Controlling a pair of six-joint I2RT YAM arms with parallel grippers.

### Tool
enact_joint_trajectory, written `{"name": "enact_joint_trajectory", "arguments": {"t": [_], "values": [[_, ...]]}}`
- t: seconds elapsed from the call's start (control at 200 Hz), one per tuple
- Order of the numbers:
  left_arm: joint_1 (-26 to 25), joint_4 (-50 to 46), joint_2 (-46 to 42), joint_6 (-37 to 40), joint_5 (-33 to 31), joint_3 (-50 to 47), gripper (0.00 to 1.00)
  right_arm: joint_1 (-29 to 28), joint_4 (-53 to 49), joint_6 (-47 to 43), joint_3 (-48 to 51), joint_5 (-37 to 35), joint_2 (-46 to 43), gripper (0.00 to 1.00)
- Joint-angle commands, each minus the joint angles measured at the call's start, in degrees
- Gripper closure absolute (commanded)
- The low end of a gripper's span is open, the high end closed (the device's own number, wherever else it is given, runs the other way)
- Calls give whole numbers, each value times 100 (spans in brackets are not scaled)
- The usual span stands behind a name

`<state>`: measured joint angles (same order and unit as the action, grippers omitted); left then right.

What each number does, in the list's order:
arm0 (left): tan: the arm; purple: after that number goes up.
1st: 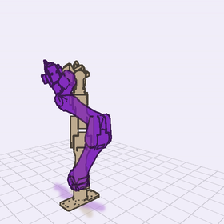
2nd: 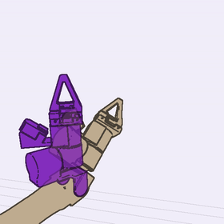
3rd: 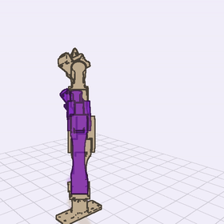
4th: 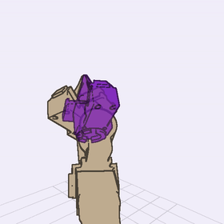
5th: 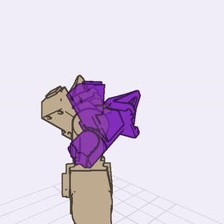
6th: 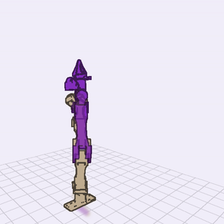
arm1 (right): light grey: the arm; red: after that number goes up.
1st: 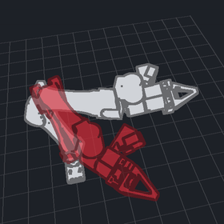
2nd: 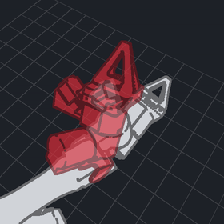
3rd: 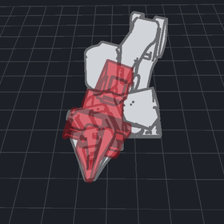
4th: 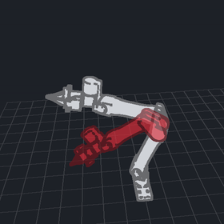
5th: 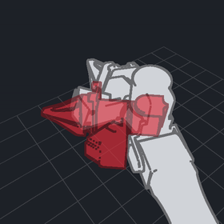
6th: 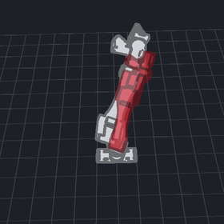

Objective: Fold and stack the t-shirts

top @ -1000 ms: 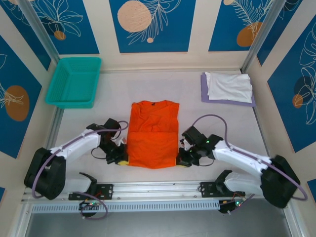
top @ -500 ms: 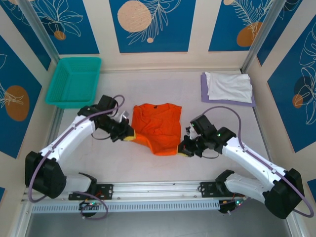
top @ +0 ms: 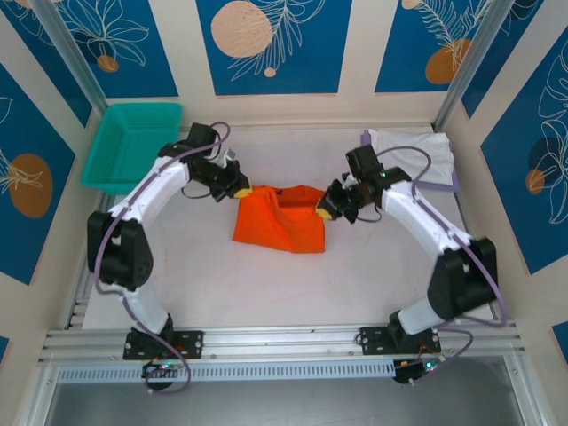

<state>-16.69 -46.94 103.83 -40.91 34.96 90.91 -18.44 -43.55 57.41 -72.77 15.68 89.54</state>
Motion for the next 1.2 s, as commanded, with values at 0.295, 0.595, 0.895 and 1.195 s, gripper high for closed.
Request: {"name": "enact_joint_trajectory", "arguments": {"t": [0.295, 0.595, 0.895, 1.195], "values": [[449, -513, 2638, -523, -1063, 2839, 50, 970, -1086, -68, -3229, 168, 3740, 89], [406, -418, 1531, -248, -1302, 2494, 31, 1057, -884, -313, -2705, 48, 2479, 37], [-624, 561, 289, 388, -1114, -52, 50, -159, 543, -477, -308, 453, 1016, 66], [-818, 680, 1159, 1132, -1172, -810, 51, -681, 1246, -99, 650, 332, 1669, 69]]}}
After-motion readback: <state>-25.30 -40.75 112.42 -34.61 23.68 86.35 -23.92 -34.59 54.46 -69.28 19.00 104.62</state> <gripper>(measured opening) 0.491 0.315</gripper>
